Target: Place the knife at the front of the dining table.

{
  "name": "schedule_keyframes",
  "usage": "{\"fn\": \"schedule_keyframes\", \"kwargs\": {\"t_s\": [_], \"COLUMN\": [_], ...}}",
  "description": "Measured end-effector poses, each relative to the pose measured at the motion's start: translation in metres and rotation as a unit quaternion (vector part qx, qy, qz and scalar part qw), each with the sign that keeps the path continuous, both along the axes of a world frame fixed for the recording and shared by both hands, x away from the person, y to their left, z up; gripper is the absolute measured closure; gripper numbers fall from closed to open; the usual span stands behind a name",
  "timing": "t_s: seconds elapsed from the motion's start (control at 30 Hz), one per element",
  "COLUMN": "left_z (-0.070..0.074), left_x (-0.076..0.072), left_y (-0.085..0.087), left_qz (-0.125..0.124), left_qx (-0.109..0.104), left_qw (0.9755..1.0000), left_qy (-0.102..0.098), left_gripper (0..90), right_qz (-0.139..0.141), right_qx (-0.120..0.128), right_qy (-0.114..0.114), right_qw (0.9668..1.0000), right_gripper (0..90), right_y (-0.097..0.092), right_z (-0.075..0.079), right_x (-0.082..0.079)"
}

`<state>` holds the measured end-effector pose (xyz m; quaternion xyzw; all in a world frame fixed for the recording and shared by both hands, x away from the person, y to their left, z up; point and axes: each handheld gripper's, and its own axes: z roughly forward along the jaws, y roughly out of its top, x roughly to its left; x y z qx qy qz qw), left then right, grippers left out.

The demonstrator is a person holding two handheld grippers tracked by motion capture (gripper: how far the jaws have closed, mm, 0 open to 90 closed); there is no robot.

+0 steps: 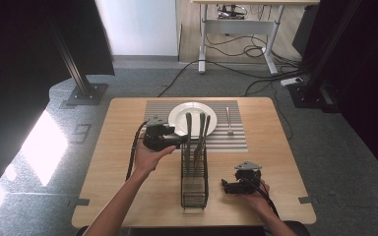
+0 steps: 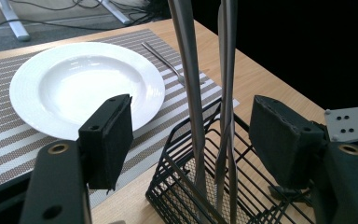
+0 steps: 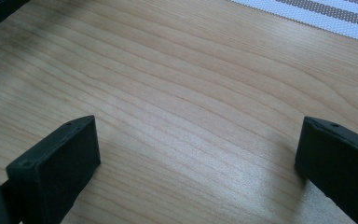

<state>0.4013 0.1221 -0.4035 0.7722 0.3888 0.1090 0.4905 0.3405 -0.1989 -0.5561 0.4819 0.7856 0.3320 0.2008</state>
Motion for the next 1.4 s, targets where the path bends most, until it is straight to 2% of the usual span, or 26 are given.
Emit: {"fn": "schedule_keyframes", "kwargs": {"t_s": [0.2, 0.3, 0.5, 0.9, 1.33, 1.4], "left_z": [0.001, 0.002, 0.000, -0.010, -0.014, -0.014], "left_x": [0.005, 0.008, 0.014, 0.027, 0.031, 0.031], "left_y": [-0.008, -0.012, -0.018, -0.023, -0.028, -0.029], "left_qz": [-0.001, 0.001, 0.005, 0.019, -0.001, -0.007], "left_qx": [0.000, 0.009, 0.016, 0.023, 0.016, 0.013], "left_qw": [1.0000, 0.9999, 0.9998, 0.9996, 0.9999, 0.9999], "left_qy": [0.001, -0.008, -0.011, -0.005, 0.000, 0.000], "left_gripper": [31.3, 32.2, 35.4, 47.1, 60.7, 65.7], "right_qz": [0.000, 0.001, 0.003, 0.005, 0.006, 0.007], "right_qx": [0.000, 0.001, 0.000, 0.001, 0.000, 0.000], "right_qy": [0.000, 0.000, 0.000, -0.001, 0.000, 0.000], "right_qw": [1.0000, 1.0000, 1.0000, 1.0000, 1.0000, 1.0000], "right_gripper": [0.0, 0.0, 0.0, 0.0, 0.3, 0.3], "right_y": [0.000, 0.000, 0.000, 0.000, 0.000, 0.000], "right_z": [0.000, 0.000, 0.000, 0.000, 0.000, 0.000], "right_x": [0.000, 0.000, 0.000, 0.000, 0.000, 0.000]}}
